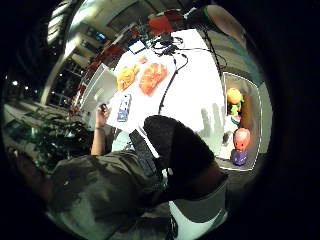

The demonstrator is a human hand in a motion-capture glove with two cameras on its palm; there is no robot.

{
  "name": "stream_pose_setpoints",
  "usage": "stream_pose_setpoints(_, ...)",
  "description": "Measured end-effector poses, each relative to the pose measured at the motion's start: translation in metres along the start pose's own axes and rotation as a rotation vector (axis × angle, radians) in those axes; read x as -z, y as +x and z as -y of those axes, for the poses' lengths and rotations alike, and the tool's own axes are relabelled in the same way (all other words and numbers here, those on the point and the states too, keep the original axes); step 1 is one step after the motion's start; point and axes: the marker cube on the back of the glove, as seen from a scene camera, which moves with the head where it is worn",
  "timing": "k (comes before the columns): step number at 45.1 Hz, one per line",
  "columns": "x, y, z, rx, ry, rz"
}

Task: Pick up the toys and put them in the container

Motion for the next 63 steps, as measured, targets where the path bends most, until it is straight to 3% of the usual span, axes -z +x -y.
stream_pose_setpoints(9, -0.003, 0.001, 0.013, 0.248, 0.102, 0.009)
stream_pose_setpoints(14, -0.008, -0.011, 0.020, 0.190, 0.081, 0.041)
stream_pose_setpoints(18, -0.025, -0.026, 0.035, 0.327, 0.081, 0.061)
stream_pose_setpoints(30, -0.117, -0.107, 0.105, 0.524, -0.115, 0.098)
stream_pose_setpoints(45, -0.223, -0.181, 0.183, 0.627, -0.253, -0.065)
stream_pose_setpoints(56, -0.231, -0.214, 0.196, 0.684, 0.071, -0.049)
stream_pose_setpoints(63, -0.180, -0.234, 0.176, 0.673, 0.250, 0.091)
